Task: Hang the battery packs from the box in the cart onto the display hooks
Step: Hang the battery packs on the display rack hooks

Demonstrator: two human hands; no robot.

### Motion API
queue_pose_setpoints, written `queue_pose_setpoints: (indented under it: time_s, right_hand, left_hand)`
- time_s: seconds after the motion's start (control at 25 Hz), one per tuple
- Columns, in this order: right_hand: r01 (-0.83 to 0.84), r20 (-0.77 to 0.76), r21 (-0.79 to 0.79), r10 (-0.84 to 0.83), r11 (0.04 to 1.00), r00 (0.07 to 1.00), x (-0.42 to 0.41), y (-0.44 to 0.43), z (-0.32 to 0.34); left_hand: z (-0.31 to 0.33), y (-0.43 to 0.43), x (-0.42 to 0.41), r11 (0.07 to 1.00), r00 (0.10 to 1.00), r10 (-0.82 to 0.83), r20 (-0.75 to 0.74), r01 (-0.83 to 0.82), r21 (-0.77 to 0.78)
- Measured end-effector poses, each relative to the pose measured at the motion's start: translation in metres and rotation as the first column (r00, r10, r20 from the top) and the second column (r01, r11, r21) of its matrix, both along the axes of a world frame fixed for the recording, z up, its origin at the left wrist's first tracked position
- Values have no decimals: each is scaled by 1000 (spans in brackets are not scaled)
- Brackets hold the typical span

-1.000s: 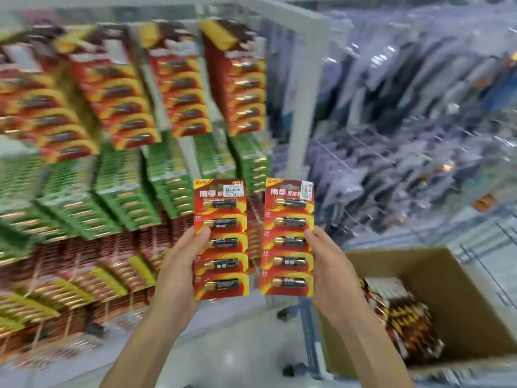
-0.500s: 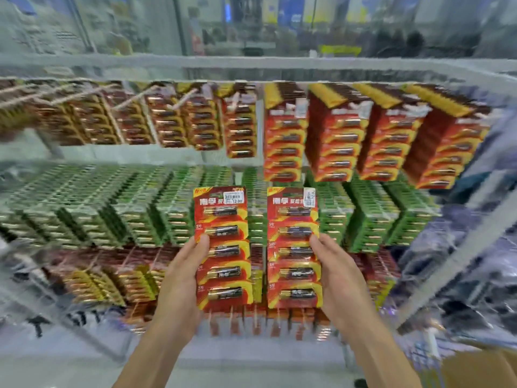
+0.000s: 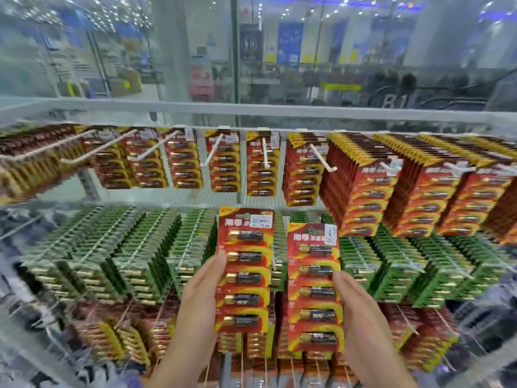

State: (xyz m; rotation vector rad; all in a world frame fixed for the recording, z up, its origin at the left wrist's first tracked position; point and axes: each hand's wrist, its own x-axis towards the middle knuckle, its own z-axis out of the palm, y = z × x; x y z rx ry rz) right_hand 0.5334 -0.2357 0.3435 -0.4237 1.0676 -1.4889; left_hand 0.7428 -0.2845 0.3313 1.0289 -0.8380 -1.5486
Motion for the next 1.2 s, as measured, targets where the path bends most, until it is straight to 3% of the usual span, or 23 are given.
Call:
queue_pose_setpoints:
  time_s: [0.24,0.48,0.68,1.0,1.2]
  right_hand:
    - [3,28,-2,-3,1000,1000,-27,-19,-13]
    - [-64,29,-43,65,997,997,-44,-24,-19]
    - [-55,-17,-31,54,998,998,-47,-25,-13]
    - [-31,-113,-191,9,981,994,-55,-43,27]
    - [-60,-209,-206,16,977,978,-59,-55,34]
  left_hand:
    - [36,-29,-33,991,999,8,44,-3,-130]
    - [45,-46,-49,990,999,42,15,-39,-137]
    - [41,-62,-54,990,998,61,18,-59,-128]
    - [36,-165,-71,975,983,130,130,-103,-197]
    - [35,-209,-77,963,976,173,135,-138,-232]
